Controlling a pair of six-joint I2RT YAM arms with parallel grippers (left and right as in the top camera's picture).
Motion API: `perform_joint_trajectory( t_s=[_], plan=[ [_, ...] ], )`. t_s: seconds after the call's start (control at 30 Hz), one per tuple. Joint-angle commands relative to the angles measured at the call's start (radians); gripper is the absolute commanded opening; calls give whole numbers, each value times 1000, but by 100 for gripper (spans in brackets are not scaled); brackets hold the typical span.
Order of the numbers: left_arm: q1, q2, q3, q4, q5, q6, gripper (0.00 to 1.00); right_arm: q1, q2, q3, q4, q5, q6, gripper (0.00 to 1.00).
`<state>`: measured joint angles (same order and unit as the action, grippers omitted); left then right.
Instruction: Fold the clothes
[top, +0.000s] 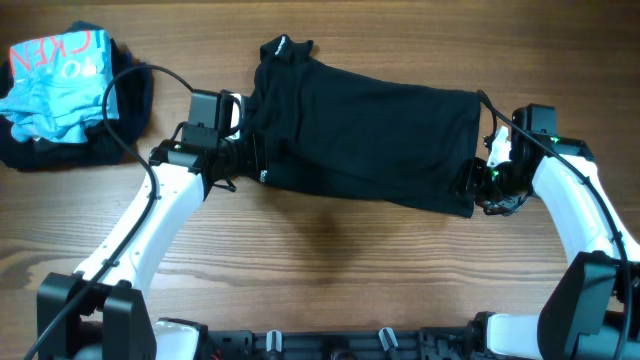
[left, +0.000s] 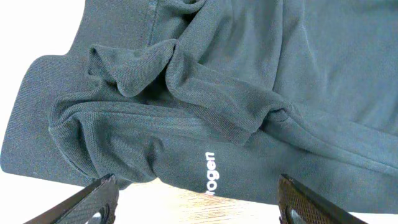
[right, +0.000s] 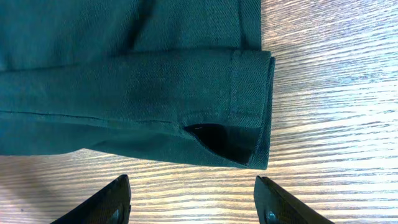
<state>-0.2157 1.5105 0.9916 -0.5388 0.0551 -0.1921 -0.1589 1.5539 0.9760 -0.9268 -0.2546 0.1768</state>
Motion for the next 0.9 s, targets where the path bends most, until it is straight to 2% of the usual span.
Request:
perform_joint_trajectory(
  t_s=[0.0, 0.4, 0.67, 0.87],
  plan=[
    [3, -13, 16, 1, 43, -3, 81, -3, -13, 17, -4, -16, -20, 64],
    [2, -9, 16, 11, 45, -2, 82, 4, -13, -21, 6, 45, 66, 62],
    [2, -9, 16, 32, 45, -2, 83, 4, -13, -22, 10, 85, 89, 49],
    [2, -9, 16, 46, 45, -2, 83, 4, -13, -40, 14, 135, 118, 48]
  ],
)
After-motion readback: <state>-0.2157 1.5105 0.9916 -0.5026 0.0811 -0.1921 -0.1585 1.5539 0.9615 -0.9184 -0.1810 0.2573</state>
